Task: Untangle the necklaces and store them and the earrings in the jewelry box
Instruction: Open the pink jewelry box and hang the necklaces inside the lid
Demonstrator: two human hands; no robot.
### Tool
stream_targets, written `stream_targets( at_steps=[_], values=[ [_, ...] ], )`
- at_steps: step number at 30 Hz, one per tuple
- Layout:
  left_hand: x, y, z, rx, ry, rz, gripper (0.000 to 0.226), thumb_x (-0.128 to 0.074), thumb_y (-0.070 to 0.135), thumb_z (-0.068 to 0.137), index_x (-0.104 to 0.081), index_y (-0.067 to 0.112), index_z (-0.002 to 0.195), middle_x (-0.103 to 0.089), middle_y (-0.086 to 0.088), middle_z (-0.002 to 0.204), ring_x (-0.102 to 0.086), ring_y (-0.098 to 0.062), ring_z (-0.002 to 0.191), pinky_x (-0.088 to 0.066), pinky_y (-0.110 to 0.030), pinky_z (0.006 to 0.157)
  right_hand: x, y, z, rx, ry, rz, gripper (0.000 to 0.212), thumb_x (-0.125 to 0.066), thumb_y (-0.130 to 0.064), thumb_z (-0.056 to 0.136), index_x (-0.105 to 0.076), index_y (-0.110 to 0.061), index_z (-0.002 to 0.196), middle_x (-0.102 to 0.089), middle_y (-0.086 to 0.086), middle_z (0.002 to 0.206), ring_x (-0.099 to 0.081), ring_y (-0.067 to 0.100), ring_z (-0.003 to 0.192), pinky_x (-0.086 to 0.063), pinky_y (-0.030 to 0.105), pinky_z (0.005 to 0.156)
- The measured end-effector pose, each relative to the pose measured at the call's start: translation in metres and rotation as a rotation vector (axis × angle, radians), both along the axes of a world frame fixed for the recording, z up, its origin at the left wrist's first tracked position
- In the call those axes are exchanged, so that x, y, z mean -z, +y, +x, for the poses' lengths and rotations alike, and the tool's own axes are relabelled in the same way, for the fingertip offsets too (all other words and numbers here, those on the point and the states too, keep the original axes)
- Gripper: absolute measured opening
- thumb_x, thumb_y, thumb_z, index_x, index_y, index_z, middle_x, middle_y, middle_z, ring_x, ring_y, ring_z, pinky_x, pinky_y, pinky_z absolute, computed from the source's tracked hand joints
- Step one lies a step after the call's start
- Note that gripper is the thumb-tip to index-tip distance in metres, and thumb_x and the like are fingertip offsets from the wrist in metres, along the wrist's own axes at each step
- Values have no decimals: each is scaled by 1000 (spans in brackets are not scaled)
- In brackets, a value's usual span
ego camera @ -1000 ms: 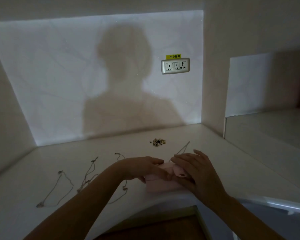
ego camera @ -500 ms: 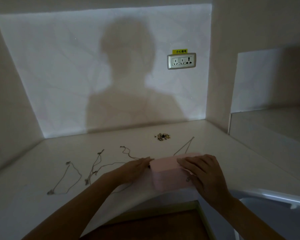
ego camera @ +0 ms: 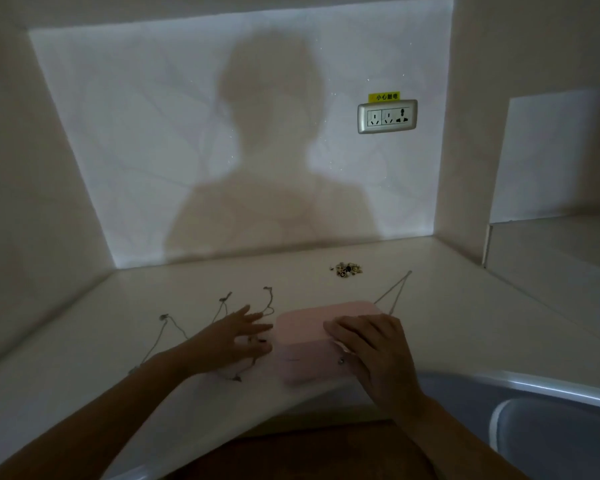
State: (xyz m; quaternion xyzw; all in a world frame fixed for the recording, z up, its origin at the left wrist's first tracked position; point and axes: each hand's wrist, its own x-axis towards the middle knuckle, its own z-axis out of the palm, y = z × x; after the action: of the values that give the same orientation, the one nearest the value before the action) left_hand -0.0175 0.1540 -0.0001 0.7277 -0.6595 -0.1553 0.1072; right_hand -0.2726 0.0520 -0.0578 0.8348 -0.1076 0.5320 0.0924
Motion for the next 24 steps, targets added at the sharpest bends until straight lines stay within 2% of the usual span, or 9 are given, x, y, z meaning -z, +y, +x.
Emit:
stream_targets(
  at_steps=[4, 6, 9, 11, 13, 16, 18, 21, 24],
  values=[
    [-11, 4, -10, -3, 104, -68, 127, -72, 74, 37, -14, 41, 146, -14, 19, 153, -13, 2, 136, -14, -26, 113, 16, 2, 20, -13, -3, 61, 30, -35, -31, 102, -54, -22, 124, -62, -1, 120, -50, 17, 106, -38, 34, 89],
    [-12, 3, -20, 53, 71, -77, 129, -78, 64, 43, -6, 41, 146, -9, 17, 155, -14, 0, 137, -15, -25, 114, 13, 4, 24, -45, -18, 115, 31, -34, -32, 102, -57, -22, 120, -64, -2, 118, -52, 16, 105, -38, 34, 90],
    [-9, 0, -32, 93, 1, -51, 122, -77, 63, 53, -1, 43, 146, 0, 14, 156, -8, -7, 142, -17, -37, 117, -2, 3, 23, -62, -65, 233, 37, -35, -34, 101, -68, -18, 108, -68, -5, 109, -56, 16, 100, -38, 31, 93],
    [-10, -4, -36, 73, 70, -67, 113, -76, 58, 59, -6, 41, 146, -7, 16, 153, -14, -8, 139, -21, -37, 115, -19, 0, 23, -43, -62, 308, 45, -31, -40, 101, -70, -17, 101, -69, -4, 100, -55, 11, 97, -33, 22, 97],
    [-14, -10, -39, 39, 201, -121, 94, -76, 47, 68, -20, 39, 143, -25, 17, 142, -30, -8, 129, -34, -29, 105, -39, -3, 27, -24, -39, 341, 54, -26, -47, 100, -70, -16, 97, -70, -3, 92, -51, 3, 91, -28, 14, 93],
    [-21, -22, -42, 8, 300, -290, 45, -67, 29, 84, -48, 33, 125, -54, 10, 118, -52, -10, 108, -48, -22, 88, -61, -10, 36, -48, -36, 382, 59, -25, -53, 98, -71, -17, 98, -70, -2, 89, -52, 1, 87, -30, 19, 90],
    [-24, -29, -41, -74, 350, -374, 26, -58, 24, 91, -59, 22, 117, -63, 4, 105, -60, -13, 97, -52, -27, 85, -67, -19, 40, -50, -80, 439, 49, -34, -50, 96, -66, -17, 112, -67, 0, 105, -52, 4, 100, -36, 26, 95],
    [-26, -40, -35, -249, 644, -366, 40, -59, 44, 84, -66, 14, 109, -70, -4, 100, -67, -20, 91, -56, -37, 84, -62, -29, 35, 33, -97, 615, 53, -42, -48, 95, -42, -17, 139, -45, 3, 139, -38, 12, 127, -30, 24, 103],
    [-25, -53, -28, -344, 875, -338, 46, -60, 43, 85, -64, 6, 113, -70, -9, 103, -68, -22, 93, -56, -41, 83, -41, -31, 27, 90, -17, 755, 65, -48, -40, 93, -20, -18, 148, -28, 0, 149, -26, 10, 135, -21, 20, 104]
  ],
)
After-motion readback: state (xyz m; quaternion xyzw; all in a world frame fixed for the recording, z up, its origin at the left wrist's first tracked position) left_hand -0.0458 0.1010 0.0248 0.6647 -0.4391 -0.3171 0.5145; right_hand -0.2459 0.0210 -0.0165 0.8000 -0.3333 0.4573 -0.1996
